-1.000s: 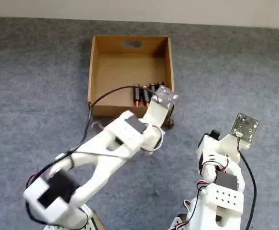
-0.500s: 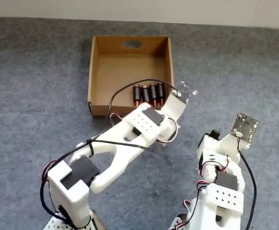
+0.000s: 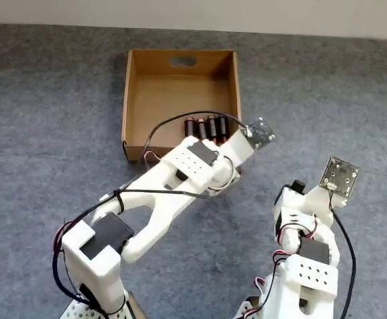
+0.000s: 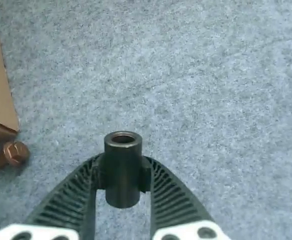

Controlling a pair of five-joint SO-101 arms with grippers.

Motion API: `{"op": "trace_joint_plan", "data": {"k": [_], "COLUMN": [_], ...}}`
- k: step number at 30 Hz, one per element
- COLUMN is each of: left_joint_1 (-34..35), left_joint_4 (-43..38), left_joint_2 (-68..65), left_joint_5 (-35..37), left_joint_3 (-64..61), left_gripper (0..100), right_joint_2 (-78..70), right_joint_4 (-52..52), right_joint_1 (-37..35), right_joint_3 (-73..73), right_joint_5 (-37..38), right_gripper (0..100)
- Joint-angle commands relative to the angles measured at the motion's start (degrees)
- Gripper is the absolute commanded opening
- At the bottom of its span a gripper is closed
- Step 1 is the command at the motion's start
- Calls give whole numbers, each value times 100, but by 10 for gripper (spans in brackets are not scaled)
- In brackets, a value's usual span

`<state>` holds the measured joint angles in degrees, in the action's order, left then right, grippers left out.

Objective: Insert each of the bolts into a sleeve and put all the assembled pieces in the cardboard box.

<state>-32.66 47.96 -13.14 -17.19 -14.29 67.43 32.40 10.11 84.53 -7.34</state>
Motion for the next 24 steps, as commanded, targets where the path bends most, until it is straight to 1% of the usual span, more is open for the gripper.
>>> {"op": "trace_joint_plan", "data": {"k": [1,6,9,18,19,22,24], "left_joint_1": [163,136,171,127,127,119,119], "left_joint_4": [-62,-88,-70,-44,62,580,897], "left_joint_2": [-40,-514,-708,-875,-875,-875,-875], "left_joint_5": [-26,-35,-35,-44,-176,-1037,-1363], "left_joint_3": [-4,13,303,593,602,734,875], "left_gripper": [154,155,154,154,154,153,153], "right_joint_2": [84,84,84,84,84,84,84], "right_joint_4": [-110,-110,-110,-110,-110,-110,-110], "right_joint_1": [-40,-40,-40,-40,-40,-40,-40], "right_joint_3": [-48,-40,-40,-31,-31,-40,-48], "right_joint_5": [-70,-70,-70,-70,-70,-70,-70], "right_gripper": [5,5,5,5,5,5,5]}}
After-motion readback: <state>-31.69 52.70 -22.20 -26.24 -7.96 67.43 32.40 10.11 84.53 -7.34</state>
